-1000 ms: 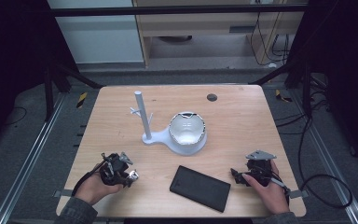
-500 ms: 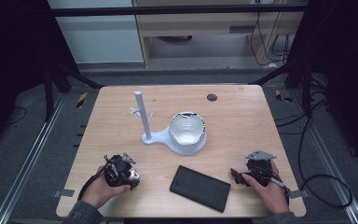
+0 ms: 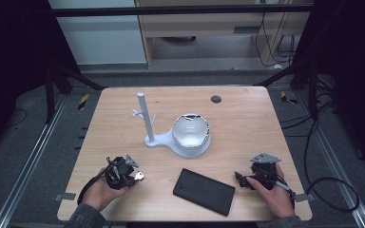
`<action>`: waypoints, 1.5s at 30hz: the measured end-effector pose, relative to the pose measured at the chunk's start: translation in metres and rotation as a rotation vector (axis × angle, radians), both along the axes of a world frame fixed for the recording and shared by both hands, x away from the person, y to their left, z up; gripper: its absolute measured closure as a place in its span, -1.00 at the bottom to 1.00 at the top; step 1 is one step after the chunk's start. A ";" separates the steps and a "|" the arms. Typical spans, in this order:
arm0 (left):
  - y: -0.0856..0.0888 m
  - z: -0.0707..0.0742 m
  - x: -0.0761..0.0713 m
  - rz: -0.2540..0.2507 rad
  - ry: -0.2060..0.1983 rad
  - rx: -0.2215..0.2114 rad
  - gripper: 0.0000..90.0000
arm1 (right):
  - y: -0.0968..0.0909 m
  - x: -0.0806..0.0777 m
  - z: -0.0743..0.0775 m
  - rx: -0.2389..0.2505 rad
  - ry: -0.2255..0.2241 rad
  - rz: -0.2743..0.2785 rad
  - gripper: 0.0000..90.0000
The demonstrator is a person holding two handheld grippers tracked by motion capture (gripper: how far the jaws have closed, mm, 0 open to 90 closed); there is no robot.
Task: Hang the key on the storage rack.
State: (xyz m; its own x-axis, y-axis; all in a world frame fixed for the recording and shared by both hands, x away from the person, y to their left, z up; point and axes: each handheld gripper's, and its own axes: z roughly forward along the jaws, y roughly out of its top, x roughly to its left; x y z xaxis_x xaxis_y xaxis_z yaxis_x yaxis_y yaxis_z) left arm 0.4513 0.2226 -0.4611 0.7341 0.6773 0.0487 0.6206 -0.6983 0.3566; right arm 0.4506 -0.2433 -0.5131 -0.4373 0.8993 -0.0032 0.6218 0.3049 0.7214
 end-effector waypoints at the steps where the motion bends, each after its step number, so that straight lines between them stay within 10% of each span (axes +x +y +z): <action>1: 0.000 0.003 0.001 -0.001 -0.002 0.003 0.85 | 0.000 0.000 0.000 0.000 0.000 0.000 -0.99; 16: 0.004 0.053 0.001 -0.020 -0.066 -0.010 0.85 | 0.001 0.000 0.000 0.002 0.001 0.005 -0.99; 26: -0.002 0.122 0.007 -0.062 -0.130 0.018 0.85 | 0.001 0.000 0.000 -0.002 -0.002 0.008 -0.99; 45: 0.002 0.197 0.026 -0.005 -0.209 -0.036 0.85 | 0.002 0.000 0.000 -0.002 -0.001 0.007 -0.99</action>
